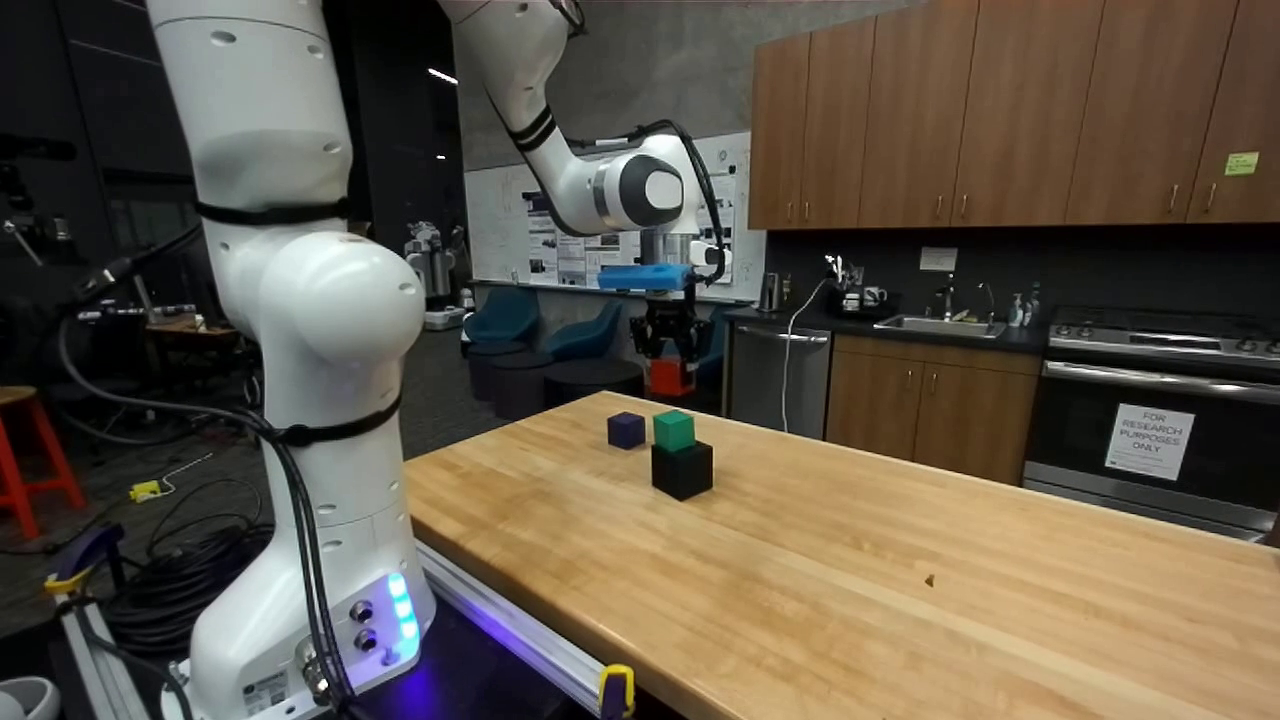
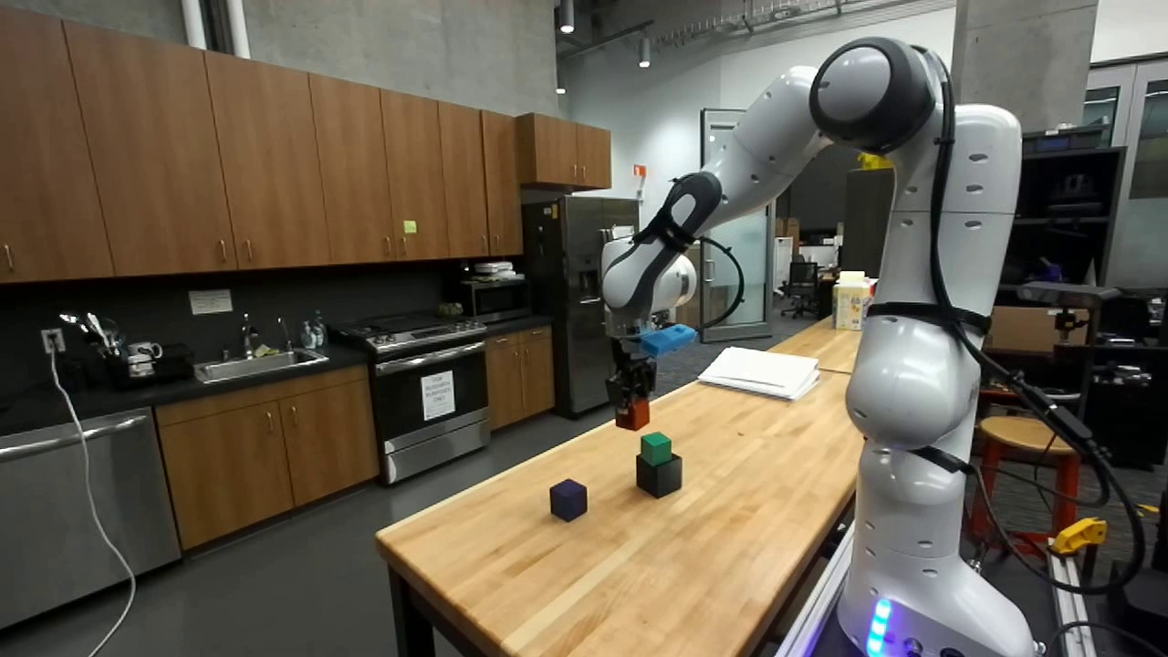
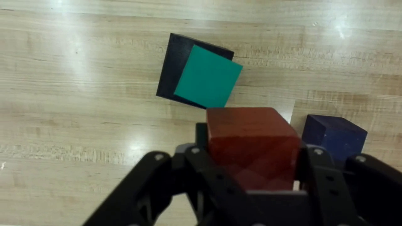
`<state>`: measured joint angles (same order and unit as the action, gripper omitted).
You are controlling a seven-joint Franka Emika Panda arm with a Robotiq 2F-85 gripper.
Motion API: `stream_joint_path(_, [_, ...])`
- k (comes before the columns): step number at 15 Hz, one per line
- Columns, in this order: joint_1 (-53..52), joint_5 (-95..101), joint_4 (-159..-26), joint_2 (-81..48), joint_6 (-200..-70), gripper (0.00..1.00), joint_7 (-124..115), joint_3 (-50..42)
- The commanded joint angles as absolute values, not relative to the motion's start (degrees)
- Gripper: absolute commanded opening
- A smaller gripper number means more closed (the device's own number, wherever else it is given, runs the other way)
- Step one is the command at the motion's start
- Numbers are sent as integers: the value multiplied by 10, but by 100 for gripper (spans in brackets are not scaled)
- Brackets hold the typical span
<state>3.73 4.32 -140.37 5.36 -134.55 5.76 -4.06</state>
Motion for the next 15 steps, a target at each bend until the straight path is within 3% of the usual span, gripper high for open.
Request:
stream_joint_path(1, [46, 48, -1401, 57, -1333, 30, 60, -48])
stream_joint_path(15, [58, 34, -1456, 81, -1370, 30, 94, -71])
